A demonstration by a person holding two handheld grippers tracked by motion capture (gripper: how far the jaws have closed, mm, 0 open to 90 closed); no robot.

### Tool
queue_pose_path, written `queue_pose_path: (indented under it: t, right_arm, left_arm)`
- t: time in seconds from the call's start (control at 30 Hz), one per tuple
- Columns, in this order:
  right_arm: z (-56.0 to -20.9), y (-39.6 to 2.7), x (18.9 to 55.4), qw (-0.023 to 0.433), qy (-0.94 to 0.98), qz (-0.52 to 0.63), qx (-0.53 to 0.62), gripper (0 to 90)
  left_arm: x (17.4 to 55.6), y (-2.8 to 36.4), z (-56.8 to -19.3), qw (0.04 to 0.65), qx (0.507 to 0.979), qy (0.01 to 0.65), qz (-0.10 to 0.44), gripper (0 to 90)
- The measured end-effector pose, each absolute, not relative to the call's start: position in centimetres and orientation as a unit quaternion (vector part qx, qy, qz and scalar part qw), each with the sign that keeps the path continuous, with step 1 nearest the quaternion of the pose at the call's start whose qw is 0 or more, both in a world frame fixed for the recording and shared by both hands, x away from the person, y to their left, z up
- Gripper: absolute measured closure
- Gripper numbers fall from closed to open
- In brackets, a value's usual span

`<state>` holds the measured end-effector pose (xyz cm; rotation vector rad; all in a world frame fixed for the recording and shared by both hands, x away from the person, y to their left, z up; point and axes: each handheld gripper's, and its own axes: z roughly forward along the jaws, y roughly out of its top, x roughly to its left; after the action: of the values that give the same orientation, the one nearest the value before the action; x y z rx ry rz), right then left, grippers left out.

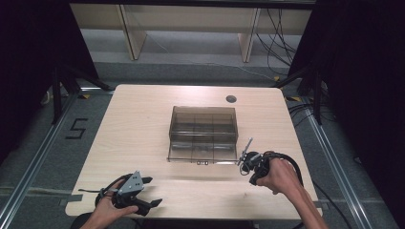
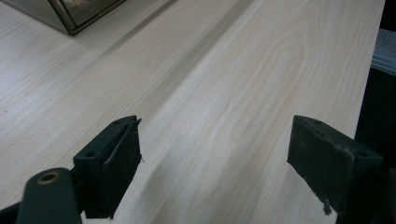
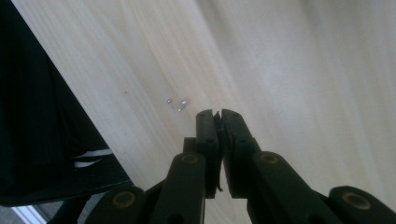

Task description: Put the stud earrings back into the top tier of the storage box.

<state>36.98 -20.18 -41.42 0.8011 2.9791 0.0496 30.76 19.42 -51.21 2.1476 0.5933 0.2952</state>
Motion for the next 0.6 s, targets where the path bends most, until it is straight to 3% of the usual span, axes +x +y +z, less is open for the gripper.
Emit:
queue_pose_path:
  t: [0.6]
  right_arm:
    - [-34.4, -17.6, 39.0, 0.062, 0.966, 0.073, 0.24, 86.8]
  left_arm:
    - [30.8, 19.4, -51.2, 0.426, 0.863, 0.244, 0.118, 16.6]
